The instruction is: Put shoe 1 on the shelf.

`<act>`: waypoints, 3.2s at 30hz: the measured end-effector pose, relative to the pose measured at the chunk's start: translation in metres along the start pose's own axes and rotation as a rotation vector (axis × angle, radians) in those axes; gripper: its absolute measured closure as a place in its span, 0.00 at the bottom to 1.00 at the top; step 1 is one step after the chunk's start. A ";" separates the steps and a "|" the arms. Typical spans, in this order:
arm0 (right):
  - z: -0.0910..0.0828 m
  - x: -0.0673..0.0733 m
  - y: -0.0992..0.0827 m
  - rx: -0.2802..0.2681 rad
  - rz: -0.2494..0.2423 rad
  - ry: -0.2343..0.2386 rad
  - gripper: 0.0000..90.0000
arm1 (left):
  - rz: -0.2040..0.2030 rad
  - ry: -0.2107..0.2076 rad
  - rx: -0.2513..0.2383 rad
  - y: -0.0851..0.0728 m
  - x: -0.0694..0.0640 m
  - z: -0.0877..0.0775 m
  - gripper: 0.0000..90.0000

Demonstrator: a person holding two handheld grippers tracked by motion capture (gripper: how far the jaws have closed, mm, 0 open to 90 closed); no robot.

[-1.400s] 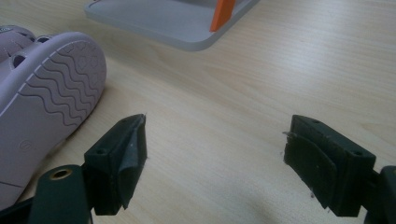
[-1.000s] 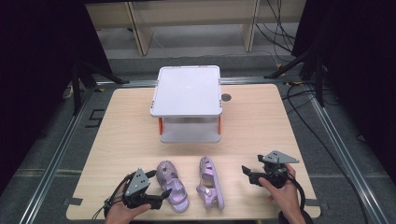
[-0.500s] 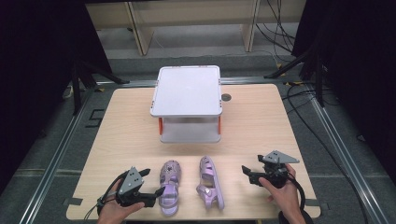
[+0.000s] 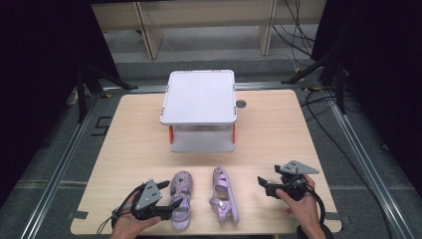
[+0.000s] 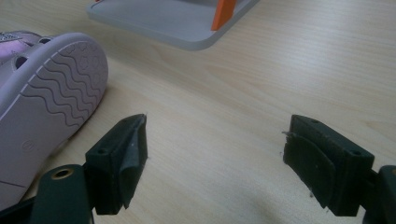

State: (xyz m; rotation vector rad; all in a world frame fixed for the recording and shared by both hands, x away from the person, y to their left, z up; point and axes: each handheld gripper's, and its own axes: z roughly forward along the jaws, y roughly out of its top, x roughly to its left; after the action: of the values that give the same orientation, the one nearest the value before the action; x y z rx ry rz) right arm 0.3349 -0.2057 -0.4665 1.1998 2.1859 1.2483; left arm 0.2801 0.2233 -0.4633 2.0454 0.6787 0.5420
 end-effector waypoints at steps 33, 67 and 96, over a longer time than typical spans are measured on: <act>-0.002 -0.004 0.001 -0.021 0.025 -0.012 0.25 | 0.056 -0.067 -0.114 0.019 0.023 -0.013 0.92; -0.003 -0.004 0.000 -0.024 0.045 -0.012 0.25 | 0.142 0.010 -0.301 0.157 0.089 -0.050 0.92; -0.003 -0.004 0.000 0.000 0.082 0.007 0.25 | 0.255 0.137 -0.151 0.224 0.182 0.053 0.92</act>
State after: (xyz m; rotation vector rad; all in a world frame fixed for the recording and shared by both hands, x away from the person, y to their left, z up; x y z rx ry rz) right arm 0.3354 -0.2109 -0.4653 1.2989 2.1618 1.2868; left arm 0.5077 0.2059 -0.2781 1.9760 0.4417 0.8612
